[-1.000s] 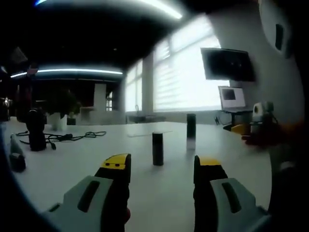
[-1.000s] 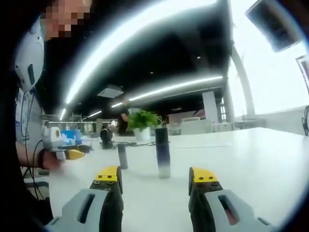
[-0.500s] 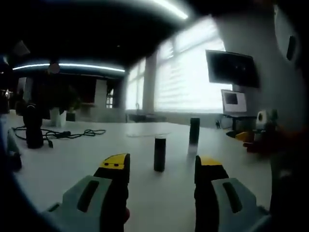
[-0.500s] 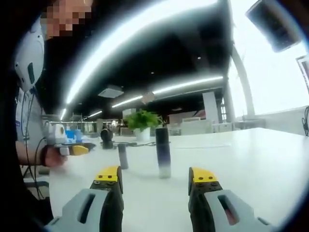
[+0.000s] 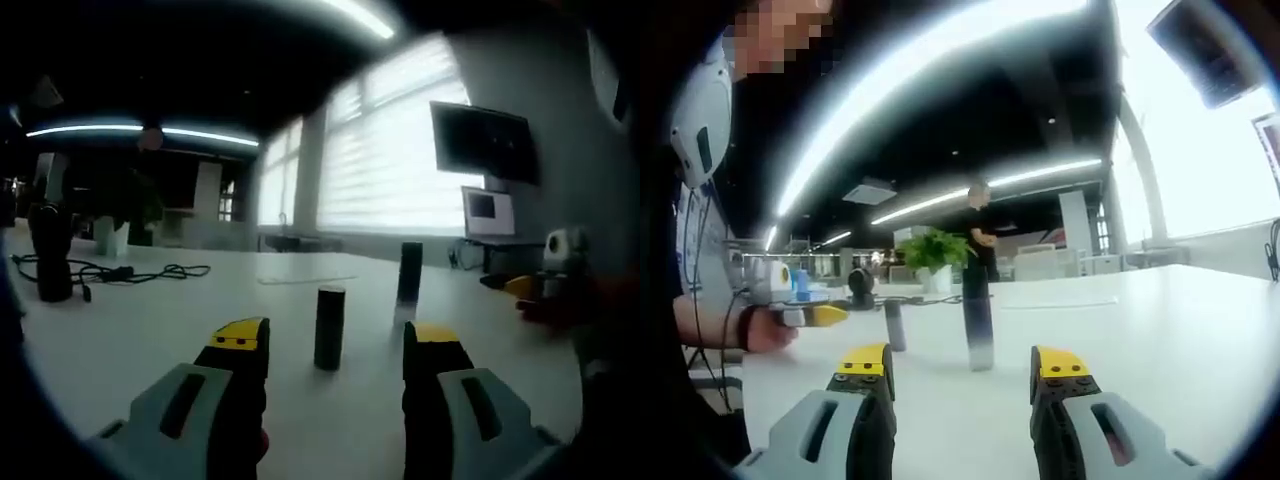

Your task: Pick up cosmetic bottle twist off cap place on table pick up cap screw tight cap place on table

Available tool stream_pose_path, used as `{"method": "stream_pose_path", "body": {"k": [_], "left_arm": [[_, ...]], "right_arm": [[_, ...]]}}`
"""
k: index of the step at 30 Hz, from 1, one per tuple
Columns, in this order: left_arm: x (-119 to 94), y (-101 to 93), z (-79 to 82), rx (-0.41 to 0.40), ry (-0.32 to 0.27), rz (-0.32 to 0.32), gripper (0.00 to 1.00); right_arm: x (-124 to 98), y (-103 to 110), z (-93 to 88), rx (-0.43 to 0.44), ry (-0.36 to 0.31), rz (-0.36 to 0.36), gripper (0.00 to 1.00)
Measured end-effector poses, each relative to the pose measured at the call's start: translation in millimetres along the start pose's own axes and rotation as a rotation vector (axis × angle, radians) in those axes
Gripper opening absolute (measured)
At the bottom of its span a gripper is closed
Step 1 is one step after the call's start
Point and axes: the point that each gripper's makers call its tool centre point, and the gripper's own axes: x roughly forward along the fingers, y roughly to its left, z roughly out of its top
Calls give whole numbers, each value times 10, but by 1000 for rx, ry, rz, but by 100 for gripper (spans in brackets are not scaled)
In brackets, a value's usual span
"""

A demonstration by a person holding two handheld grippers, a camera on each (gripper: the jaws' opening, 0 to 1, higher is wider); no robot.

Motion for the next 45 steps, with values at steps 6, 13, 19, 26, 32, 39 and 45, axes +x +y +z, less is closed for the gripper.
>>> {"method": "stream_pose_path", "body": {"k": [6, 13, 19, 26, 32, 39, 45], "left_arm": [[179, 3, -57, 29, 20, -16, 44], [333, 36, -48, 29, 19, -17, 43], [526, 8, -83, 32, 24, -27, 41], [646, 7, -187, 30, 64, -21, 40], [782, -13, -239, 46, 90, -25, 40], [823, 94, -324, 47, 125, 29, 30], [808, 70, -360, 63, 141, 20, 27]], "right_arm": [[0, -2, 1, 0, -1, -1, 47], [1, -6, -1, 0, 0, -4, 47], [4, -8, -10, -3, 5, -6, 47], [5, -21, -6, 1, 3, -12, 47], [12, -17, -17, -2, 8, -10, 47], [10, -32, -16, 0, 8, -17, 47], [12, -31, -21, 0, 11, -14, 47]]}}
